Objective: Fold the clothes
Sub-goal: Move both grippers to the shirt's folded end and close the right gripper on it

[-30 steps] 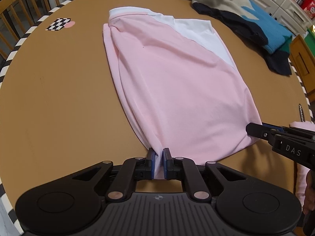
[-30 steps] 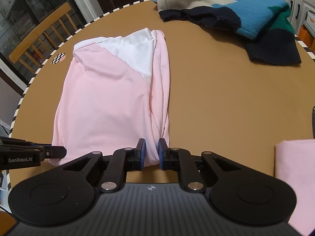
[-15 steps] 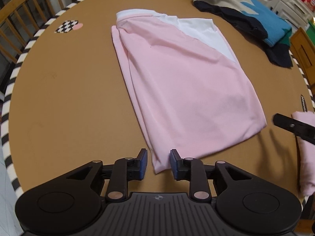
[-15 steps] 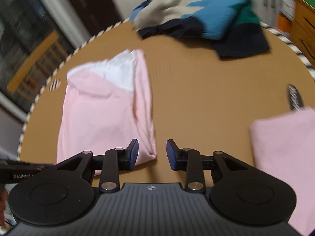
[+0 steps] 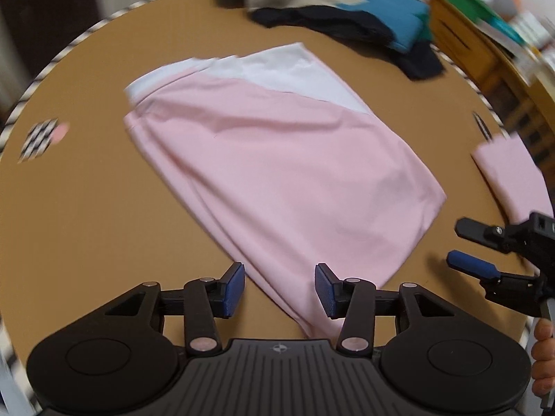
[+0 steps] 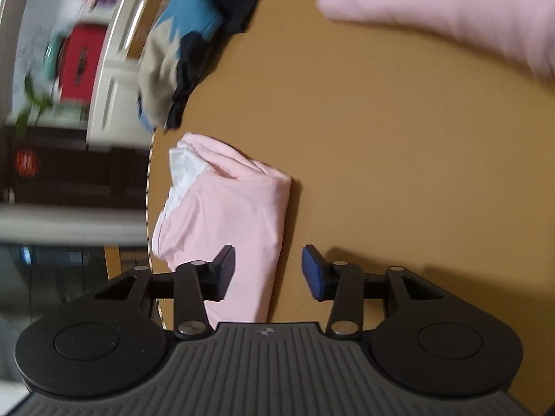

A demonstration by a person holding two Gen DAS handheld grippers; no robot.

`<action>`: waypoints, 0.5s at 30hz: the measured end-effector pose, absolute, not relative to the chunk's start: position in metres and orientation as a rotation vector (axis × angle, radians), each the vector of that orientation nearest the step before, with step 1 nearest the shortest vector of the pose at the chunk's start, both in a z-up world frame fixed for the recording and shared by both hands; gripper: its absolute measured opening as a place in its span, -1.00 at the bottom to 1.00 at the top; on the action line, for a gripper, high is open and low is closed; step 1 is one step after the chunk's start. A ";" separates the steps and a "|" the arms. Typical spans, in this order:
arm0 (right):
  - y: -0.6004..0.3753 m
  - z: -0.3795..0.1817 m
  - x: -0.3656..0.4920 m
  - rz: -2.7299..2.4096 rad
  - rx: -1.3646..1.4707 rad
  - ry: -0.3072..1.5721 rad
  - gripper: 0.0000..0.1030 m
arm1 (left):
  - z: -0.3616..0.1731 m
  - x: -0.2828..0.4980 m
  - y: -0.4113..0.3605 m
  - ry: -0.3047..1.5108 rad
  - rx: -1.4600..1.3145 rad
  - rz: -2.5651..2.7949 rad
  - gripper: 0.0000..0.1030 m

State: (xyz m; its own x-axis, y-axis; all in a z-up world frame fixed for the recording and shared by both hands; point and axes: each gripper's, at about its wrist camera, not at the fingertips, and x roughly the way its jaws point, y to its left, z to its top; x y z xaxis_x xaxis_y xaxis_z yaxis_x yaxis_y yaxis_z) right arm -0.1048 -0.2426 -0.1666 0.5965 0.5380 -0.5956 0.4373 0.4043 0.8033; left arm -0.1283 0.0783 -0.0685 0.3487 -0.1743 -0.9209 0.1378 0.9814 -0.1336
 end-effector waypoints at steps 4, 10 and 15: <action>-0.215 -0.181 -0.126 -0.013 1.317 0.926 -0.03 | -0.080 -0.115 0.080 1.178 0.018 -0.338 -0.07; -0.201 -0.186 -0.145 -0.099 1.410 0.846 0.00 | -0.091 -0.108 0.066 1.130 0.083 -0.452 -0.08; -0.189 -0.184 -0.143 -0.123 1.404 0.837 0.01 | -0.093 -0.106 0.065 1.117 0.123 -0.487 -0.08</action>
